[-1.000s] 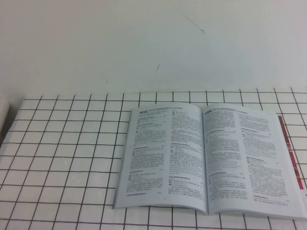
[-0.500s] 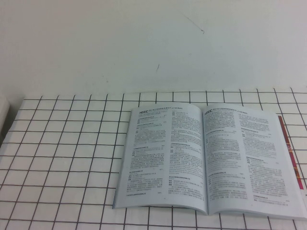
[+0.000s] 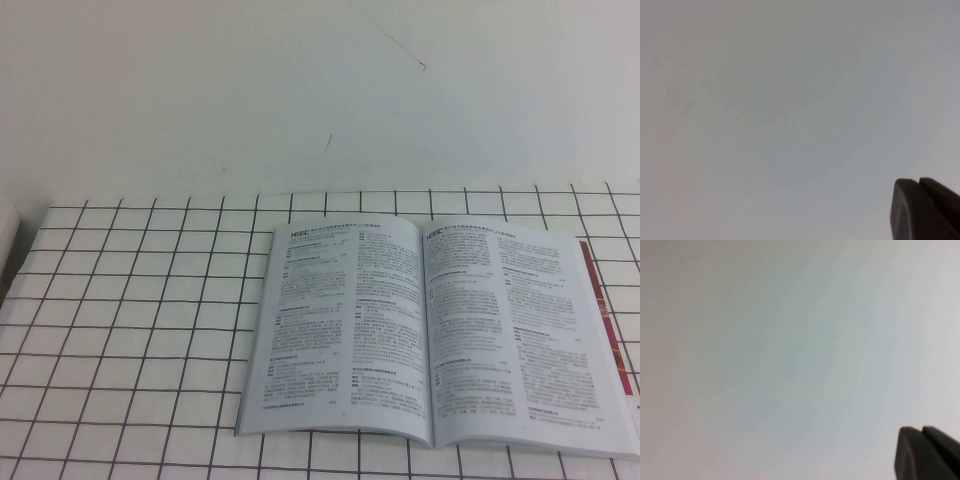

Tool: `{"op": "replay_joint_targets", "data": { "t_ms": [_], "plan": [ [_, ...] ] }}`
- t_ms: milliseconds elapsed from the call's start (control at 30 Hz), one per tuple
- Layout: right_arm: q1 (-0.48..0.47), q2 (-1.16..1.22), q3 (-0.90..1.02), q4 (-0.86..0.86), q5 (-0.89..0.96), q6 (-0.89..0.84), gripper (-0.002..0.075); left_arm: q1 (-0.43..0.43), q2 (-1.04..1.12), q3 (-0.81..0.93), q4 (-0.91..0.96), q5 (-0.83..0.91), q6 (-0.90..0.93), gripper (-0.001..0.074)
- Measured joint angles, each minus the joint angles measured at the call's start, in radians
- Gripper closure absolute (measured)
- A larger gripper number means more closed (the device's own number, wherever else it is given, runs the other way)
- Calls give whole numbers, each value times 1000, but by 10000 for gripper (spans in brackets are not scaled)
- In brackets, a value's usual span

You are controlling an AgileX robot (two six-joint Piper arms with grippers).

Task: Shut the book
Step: 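Close the open booklet and leave it lying on the table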

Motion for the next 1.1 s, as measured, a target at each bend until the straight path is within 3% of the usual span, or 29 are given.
{"op": "replay_joint_targets", "data": {
  "t_ms": [133,267,500,667,833,1100],
  "plan": [
    [0,0,-36,0,-96,5,729,0,-2,-7,136,-183,-83,738],
    [0,0,-190,0,-50,8,729,0,-2,-146,252,-132,-105,738],
    [0,59,-568,0,251,55,729,0,10,-531,379,246,-63,738],
    [0,242,-782,0,530,59,729,0,127,-694,439,434,-42,738],
    [0,448,-874,0,822,70,729,0,296,-789,447,776,-42,738],
    [0,757,-874,0,1299,56,729,0,575,-800,425,1291,-64,738]
  ]
}}
